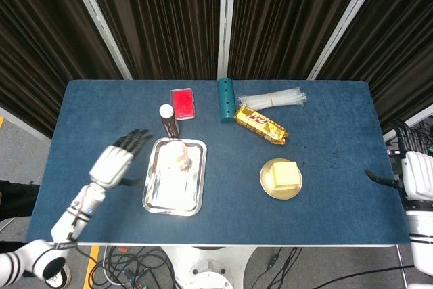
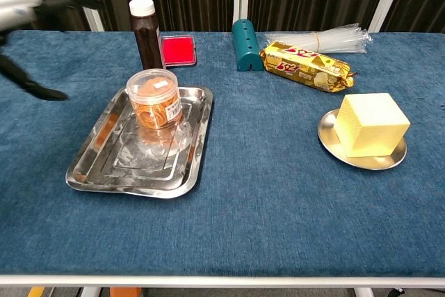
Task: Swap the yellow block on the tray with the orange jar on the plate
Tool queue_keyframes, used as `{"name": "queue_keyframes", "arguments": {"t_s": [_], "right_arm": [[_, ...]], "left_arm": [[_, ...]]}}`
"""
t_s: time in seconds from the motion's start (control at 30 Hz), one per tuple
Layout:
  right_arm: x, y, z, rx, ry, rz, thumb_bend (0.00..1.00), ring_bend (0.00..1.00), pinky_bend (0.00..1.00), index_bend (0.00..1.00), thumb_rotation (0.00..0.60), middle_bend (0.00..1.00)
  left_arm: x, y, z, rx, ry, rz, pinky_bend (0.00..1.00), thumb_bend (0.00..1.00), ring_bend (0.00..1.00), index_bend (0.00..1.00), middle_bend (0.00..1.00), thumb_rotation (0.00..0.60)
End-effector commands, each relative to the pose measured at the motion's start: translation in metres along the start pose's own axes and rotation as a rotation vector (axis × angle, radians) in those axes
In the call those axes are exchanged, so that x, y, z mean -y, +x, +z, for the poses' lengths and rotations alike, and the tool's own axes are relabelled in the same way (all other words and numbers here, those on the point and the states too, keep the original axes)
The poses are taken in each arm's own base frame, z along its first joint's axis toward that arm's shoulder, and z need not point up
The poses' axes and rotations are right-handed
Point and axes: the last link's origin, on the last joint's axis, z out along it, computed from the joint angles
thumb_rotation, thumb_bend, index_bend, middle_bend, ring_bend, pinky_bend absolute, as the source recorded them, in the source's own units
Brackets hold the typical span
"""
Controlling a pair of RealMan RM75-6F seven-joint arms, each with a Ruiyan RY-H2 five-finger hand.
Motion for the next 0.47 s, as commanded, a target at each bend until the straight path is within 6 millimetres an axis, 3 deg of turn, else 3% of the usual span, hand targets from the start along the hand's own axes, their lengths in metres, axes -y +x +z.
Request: {"name": "queue_keyframes", "arguments": {"t_s": [0.03, 0.27, 0.47], "right_arm": [[-0.011, -0.001, -0.036, -0.008, -0.032, -0.149, 0.0, 0.0, 0.0, 0.0, 0.6, 0.0], [-0.021, -0.029, -0.099, 0.025, -0.114, -0.239, 0.0, 0.0, 0.0, 0.0, 0.6, 0.0], [-0.018, -0.043, -0.102, 0.05, -0.109, -0.222, 0.0, 0.0, 0.0, 0.0, 0.6, 0.0]], "left_arm": [[0.033, 0.012, -0.065, -0.078, 0.221, 0.048, 0.19, 0.06, 0.0, 0.0, 0.0, 0.6], [0.048, 0.001, -0.128, -0.099, 0.403, 0.013, 0.18, 0.07, 0.0, 0.0, 0.0, 0.6], [0.051, -0.005, -0.148, -0.094, 0.456, -0.005, 0.17, 0.08, 0.0, 0.0, 0.0, 0.6]]}}
